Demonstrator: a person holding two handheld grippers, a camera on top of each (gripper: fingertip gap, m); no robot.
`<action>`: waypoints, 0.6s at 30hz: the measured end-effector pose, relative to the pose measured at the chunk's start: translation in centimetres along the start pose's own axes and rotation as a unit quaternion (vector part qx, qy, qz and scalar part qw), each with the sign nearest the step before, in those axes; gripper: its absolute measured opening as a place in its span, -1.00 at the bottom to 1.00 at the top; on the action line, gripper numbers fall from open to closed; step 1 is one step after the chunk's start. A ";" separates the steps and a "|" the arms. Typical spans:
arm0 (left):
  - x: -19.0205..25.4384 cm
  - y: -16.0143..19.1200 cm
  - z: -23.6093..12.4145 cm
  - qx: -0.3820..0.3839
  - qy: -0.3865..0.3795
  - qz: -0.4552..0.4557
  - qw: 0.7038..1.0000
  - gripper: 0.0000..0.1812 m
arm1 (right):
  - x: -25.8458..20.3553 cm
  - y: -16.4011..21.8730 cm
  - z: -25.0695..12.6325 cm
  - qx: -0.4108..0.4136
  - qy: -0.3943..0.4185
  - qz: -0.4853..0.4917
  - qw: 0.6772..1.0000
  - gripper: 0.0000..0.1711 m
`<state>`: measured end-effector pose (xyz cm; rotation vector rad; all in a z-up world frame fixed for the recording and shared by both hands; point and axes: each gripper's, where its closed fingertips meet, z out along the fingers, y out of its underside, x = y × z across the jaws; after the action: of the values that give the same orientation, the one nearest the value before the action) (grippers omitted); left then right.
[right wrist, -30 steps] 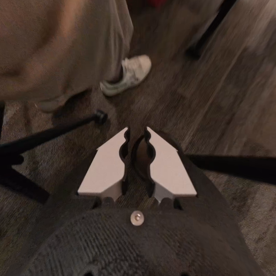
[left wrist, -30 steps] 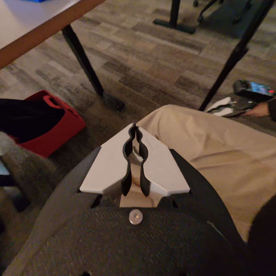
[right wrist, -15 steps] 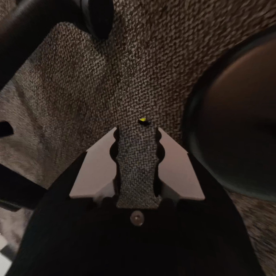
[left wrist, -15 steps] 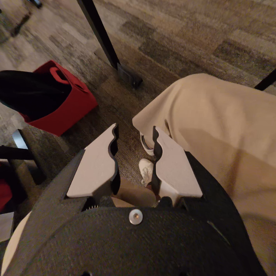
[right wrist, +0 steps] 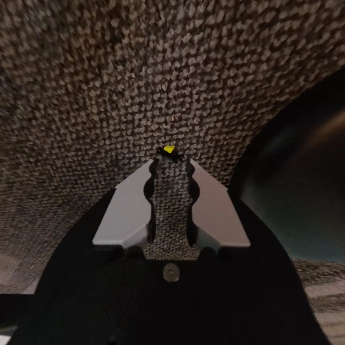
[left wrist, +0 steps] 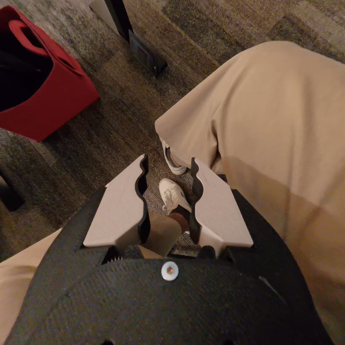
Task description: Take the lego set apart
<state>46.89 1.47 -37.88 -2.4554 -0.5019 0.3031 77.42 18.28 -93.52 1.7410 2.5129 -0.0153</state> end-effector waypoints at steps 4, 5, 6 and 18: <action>-0.2 0.3 0.5 -0.003 0.005 -0.011 1.000 -0.52 | 0.4 0.0 0.0 0.009 0.002 0.000 1.000 -0.73; -0.3 0.2 0.6 0.002 0.008 -0.017 1.000 -0.53 | 0.6 0.0 0.0 0.012 0.004 0.002 1.000 -0.77; -0.3 0.0 0.8 0.009 0.011 -0.022 1.000 -0.54 | 0.6 0.0 0.0 0.013 0.003 0.001 1.000 -0.80; -0.5 0.2 2.0 0.004 0.027 -0.045 0.999 -0.54 | 1.8 1.1 -2.1 0.089 -0.047 0.244 0.964 -0.84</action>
<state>45.81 2.12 -39.58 -2.4181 -0.5859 0.2007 77.73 20.47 -91.55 2.3213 2.0066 -0.2919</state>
